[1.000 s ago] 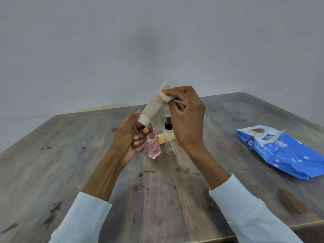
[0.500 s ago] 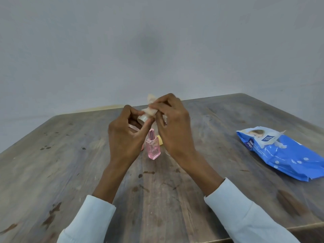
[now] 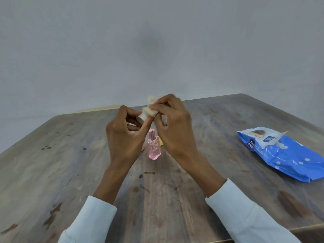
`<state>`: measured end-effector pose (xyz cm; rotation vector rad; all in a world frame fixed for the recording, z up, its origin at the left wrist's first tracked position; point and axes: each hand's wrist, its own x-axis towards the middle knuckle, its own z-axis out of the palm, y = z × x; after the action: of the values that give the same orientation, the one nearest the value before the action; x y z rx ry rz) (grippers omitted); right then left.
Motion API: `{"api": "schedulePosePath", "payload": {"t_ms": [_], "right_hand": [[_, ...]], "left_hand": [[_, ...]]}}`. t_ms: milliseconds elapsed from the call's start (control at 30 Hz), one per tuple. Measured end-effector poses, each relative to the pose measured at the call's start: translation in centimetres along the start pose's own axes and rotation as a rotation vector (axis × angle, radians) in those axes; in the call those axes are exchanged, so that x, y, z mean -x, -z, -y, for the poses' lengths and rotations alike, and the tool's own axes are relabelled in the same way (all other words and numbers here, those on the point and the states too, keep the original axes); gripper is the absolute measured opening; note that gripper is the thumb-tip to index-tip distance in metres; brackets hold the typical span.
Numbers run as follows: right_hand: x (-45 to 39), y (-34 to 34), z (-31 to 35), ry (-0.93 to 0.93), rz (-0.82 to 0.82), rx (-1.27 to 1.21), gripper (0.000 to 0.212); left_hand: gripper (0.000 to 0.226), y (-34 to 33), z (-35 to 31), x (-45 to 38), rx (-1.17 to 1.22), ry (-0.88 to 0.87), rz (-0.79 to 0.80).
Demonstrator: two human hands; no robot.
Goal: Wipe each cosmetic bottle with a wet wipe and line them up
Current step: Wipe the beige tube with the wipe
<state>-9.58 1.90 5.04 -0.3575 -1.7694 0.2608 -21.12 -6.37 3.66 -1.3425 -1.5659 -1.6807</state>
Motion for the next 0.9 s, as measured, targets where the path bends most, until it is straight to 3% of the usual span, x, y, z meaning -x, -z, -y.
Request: {"api": "schedulePosePath", "payload": {"t_ms": [100,367,567,733,900], "right_hand": [[0.3,-0.6,0.3,0.06,0.052,-0.017,0.023],[-1.0,0.7,-1.3,-0.202,-0.043,-0.101,0.021],[-1.2,0.7,-1.1,-0.267,-0.075,-0.195,0.018],[-0.9,0.4,-1.4,-0.506,0.108,-0.393,0.011],[-0.9,0.5,-1.4,-0.516,0.127,-0.437,0.01]], "left_hand": [[0.028,0.2,0.3,-0.2,0.008,0.022,0.0],[0.03,0.3,-0.1,-0.9,0.092,0.062,0.028],[0.029,0.8,0.9,-1.7,0.337,0.235,-0.03],[0.038,0.8,1.7,-2.1,0.686,0.475,-0.034],[0.04,0.7,2.1,-2.0,0.891,0.597,-0.04]]}}
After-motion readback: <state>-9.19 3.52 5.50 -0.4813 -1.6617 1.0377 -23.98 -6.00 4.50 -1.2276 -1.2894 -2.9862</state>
